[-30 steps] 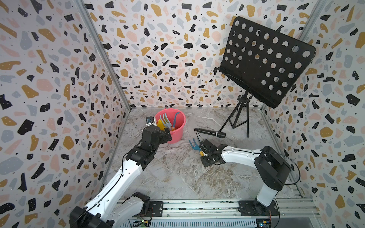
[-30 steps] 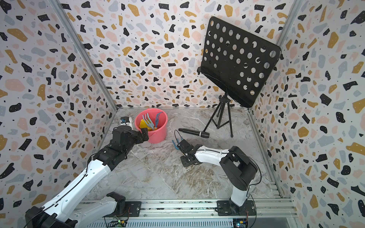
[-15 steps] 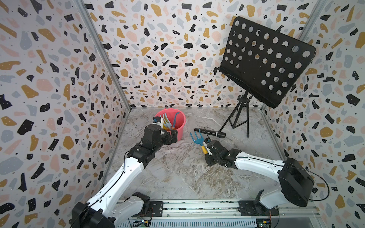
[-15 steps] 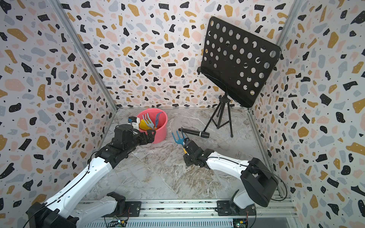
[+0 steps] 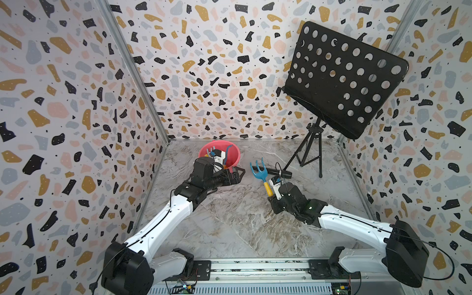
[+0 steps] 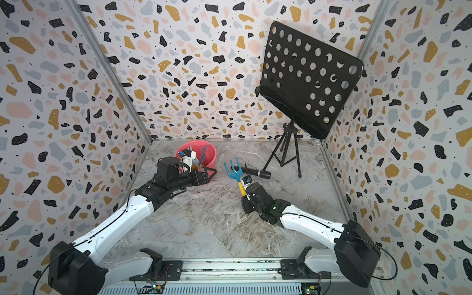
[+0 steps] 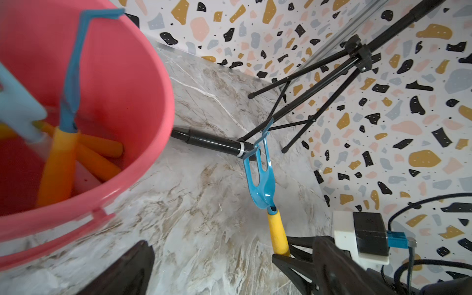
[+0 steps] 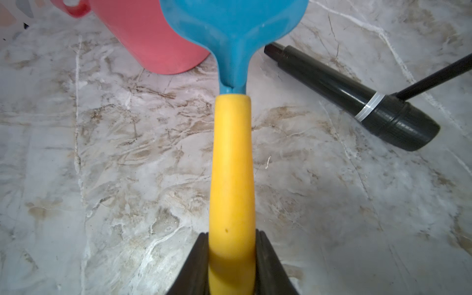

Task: Organize the gardening tools
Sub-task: Pick up the gardening tool from the center of the board.

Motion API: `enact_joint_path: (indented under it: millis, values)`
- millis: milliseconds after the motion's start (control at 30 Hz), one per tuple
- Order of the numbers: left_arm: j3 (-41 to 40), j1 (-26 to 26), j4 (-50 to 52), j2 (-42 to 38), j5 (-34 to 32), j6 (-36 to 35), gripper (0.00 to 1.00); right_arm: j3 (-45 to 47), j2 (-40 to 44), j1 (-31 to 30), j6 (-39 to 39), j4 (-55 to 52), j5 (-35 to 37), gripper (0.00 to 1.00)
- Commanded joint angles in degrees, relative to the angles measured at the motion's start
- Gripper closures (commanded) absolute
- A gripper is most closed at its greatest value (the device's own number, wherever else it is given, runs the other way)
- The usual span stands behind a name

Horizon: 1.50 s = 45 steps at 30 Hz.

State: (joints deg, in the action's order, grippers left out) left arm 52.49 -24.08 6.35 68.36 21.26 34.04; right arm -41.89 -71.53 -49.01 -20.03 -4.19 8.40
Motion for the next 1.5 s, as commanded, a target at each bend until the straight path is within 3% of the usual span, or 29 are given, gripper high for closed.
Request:
enact_joint_path:
  millis: [0,267,667,867,1100,1367,1467]
  values:
    - [2.1,-1.9,-6.3,1.6,3.0,1.2,0.0,0.4,2.6,0.0,1.2,4.3,-0.1,1.0]
    - [4.1,-7.8,-9.3,5.0,-2.9,-1.9,0.05,1.3,5.6,0.0,1.5,5.5,-2.1,1.0]
    - [6.3,-11.7,-16.1,9.6,-11.2,-7.0,0.26,2.9,9.2,0.0,2.1,6.9,-4.1,1.0]
    - [6.9,-12.1,-19.4,10.9,-12.0,-8.7,0.35,3.2,10.6,-0.1,2.4,6.6,-4.4,1.0]
    - [6.4,-12.3,-22.2,10.7,-12.2,-10.7,0.57,3.3,11.1,0.0,2.8,6.7,-4.8,0.97]
    - [6.2,-12.3,-23.2,9.7,-12.8,-13.3,0.99,3.4,11.1,0.0,2.9,6.5,-4.8,0.9]
    - [5.8,-12.3,-23.3,9.0,-13.5,-14.6,1.0,3.4,11.3,0.0,2.8,6.2,-4.4,0.82]
